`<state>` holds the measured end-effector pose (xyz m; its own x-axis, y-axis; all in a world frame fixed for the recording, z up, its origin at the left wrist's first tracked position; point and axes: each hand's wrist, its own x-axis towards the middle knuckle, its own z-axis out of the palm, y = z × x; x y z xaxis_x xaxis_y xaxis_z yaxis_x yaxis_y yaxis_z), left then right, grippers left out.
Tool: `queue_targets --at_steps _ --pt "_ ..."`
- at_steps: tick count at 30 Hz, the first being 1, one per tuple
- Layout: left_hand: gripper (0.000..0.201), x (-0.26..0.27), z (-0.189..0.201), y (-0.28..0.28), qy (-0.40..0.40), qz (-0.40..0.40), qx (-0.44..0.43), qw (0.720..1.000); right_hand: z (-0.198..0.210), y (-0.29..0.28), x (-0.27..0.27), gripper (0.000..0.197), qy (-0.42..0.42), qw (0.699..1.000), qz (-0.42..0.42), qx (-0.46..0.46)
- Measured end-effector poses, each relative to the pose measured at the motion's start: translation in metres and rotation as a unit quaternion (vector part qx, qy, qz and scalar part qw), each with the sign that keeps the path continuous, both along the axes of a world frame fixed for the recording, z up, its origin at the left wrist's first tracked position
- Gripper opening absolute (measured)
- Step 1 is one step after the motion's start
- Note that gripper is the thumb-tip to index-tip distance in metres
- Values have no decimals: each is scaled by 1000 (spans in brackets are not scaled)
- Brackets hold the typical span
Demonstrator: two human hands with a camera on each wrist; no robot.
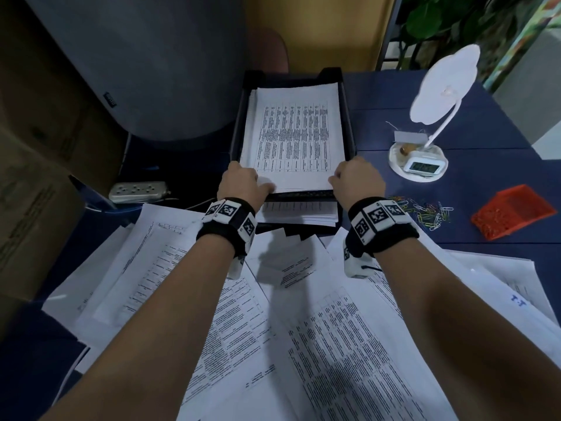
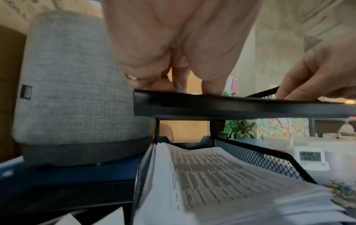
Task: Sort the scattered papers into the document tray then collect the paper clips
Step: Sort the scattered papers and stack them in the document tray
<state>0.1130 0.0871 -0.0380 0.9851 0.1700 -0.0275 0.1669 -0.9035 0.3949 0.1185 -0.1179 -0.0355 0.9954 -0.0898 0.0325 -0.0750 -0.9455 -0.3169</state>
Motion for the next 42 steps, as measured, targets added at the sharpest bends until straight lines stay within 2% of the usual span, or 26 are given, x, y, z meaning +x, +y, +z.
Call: queue_targets --at_steps 3,5,9,11,13,15,18,23,27,29,33,37,40,42 --pt "48 -4 -4 2 -11 5 68 998 2 2 -4 29 22 999 6 -30" --pt "47 -7 -6 3 -24 0 81 996 2 1 -9 29 15 1000 9 -1" --pt "38 -25 -15 5 -56 -15 44 997 -4 -1 -31 21 -61 991 2 118" --pt "36 -41 -25 11 -77 -51 20 996 -11 1 -47 15 -89 984 -1 154" --pt "44 -60 -36 18 -87 -91 -4 992 -23 3 -65 11 -86 981 10 174" --pt "48 -77 -43 25 -86 -96 -25 991 -37 6 -81 12 -43 985 18 168" --pt "46 -98 -51 34 -44 -86 -28 995 -60 9 -105 18 81 986 47 135" --pt "56 -127 -78 61 101 -35 51 993 -91 14 -140 37 224 967 109 56" --pt "81 -139 -88 90 250 -20 124 960 -97 17 -152 58 266 953 144 -1" --pt "91 -141 -90 100 284 -18 128 950 -99 19 -153 67 272 949 157 -28" --pt "100 -140 -92 106 289 -26 132 948 -98 26 -154 71 266 947 161 -82" --pt "97 -139 -89 106 293 -39 144 944 -98 29 -155 73 273 946 156 -81" --pt "87 -141 -87 102 284 -47 156 945 -99 28 -156 74 265 951 147 -64" --pt "68 -142 -87 98 256 -64 106 959 -98 29 -156 71 260 955 138 -42"
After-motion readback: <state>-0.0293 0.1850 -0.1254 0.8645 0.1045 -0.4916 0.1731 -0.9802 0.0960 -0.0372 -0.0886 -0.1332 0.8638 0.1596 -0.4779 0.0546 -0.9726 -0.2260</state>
